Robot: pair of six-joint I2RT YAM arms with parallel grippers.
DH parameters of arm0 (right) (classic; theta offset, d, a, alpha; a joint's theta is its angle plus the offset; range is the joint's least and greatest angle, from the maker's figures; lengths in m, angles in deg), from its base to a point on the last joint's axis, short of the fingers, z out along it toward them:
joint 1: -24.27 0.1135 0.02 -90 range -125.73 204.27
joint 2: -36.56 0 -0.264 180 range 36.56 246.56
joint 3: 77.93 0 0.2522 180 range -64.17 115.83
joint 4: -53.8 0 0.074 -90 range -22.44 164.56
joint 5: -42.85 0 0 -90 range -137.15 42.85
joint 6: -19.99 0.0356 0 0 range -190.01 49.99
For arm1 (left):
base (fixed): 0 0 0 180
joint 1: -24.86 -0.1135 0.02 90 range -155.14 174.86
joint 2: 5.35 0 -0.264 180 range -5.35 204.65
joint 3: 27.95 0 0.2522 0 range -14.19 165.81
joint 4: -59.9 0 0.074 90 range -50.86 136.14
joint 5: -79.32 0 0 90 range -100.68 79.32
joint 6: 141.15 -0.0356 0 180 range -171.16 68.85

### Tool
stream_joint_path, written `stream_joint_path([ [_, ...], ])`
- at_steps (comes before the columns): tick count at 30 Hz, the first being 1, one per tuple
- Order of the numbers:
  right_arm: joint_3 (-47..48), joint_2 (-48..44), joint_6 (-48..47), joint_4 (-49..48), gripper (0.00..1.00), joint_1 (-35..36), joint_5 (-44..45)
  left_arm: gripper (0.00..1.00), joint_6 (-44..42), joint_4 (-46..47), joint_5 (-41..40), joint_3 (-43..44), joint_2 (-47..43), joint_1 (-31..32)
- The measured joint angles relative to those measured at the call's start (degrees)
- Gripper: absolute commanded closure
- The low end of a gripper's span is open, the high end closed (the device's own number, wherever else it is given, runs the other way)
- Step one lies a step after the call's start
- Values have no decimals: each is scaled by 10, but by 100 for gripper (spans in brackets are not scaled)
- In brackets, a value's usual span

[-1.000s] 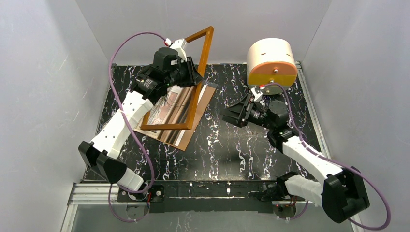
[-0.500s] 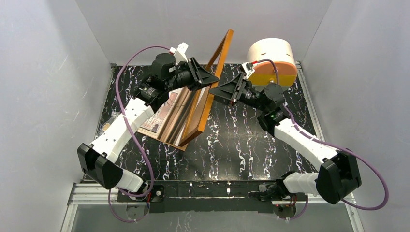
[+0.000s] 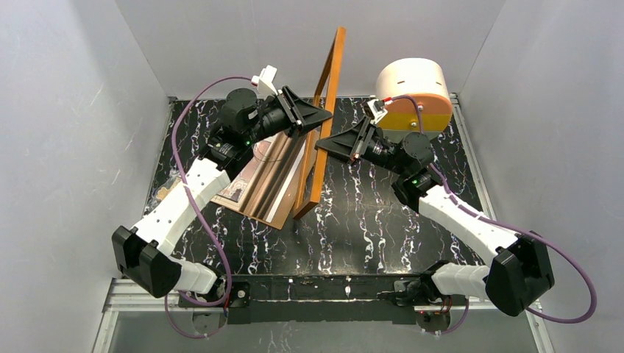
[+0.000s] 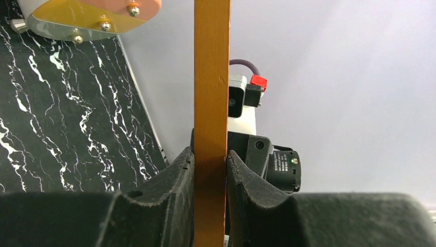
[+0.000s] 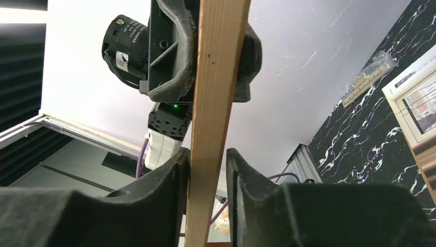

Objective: Put the photo into the frame
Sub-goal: Turn over the photo frame at the center of the board.

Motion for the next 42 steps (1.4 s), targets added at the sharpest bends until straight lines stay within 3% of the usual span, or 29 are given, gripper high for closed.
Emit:
stream_joint_path([
  [5, 0, -1, 1, 21, 71, 3, 7, 99, 5, 11, -4, -19, -1, 0],
  [14, 4, -12, -15, 89, 90, 9, 6, 78, -11, 3, -20, -47, -18, 0],
  [20, 17, -17, -24, 137, 99, 10, -1, 57, -35, -13, -35, -49, -28, 2],
  [23, 17, -21, -30, 169, 99, 10, 3, 42, -50, -24, -45, -54, -33, 2],
  [30, 46, -24, -49, 269, 99, 5, 16, 18, -78, -33, -56, -49, -34, -2],
  [33, 75, -18, -68, 321, 99, 5, 15, 2, -100, -57, -66, -32, -34, -8],
  [42, 196, 48, -137, 482, 99, 6, 14, 2, -210, -183, -174, 4, -53, -32],
])
